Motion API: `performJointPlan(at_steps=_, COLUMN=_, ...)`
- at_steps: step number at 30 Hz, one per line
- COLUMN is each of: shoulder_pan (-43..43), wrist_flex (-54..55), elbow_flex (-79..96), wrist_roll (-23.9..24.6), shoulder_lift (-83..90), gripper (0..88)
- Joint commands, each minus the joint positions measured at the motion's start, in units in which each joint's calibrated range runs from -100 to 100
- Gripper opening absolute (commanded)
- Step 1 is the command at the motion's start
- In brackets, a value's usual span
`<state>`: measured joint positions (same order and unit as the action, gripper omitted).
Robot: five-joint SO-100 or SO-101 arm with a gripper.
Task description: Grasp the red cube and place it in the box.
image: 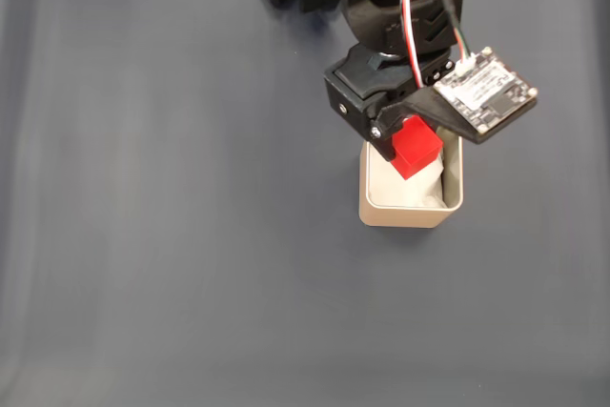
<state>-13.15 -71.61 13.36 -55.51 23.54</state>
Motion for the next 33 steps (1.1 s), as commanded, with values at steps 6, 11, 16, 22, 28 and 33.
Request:
performJointPlan(at_steps=6, shoulder_pan=-1.48, wrist_flex=0.67, elbow_flex=-1.54, wrist_roll=0.83, shoulder_lift=1.30, gripper=0.4)
performJointPlan(at_steps=11, shoulder_pan=-1.41, wrist_flex=0.67, elbow_flex=-1.27, wrist_roll=0.88, shoulder_lift=1.56, gripper=0.4)
performJointPlan(at_steps=16, shoulder_pan=-1.20, wrist_flex=0.67, elbow_flex=-0.99, wrist_roll=0.93, shoulder_lift=1.73, gripper=0.6)
performJointPlan(at_steps=22, shoulder_pan=-1.27, wrist_flex=0.67, elbow_flex=-0.90, wrist_roll=1.66, shoulder_lift=1.73, gripper=2.7)
performJointPlan(at_steps=28, shoulder_pan=-1.13, wrist_flex=2.15, elbow_flex=-0.17, wrist_roll=2.78, shoulder_lift=1.73, gripper=13.2)
performJointPlan(at_steps=33, shoulder_pan=-0.91, wrist_flex=3.46, elbow_flex=0.47, wrist_roll=3.47, shoulder_lift=2.00, gripper=22.5)
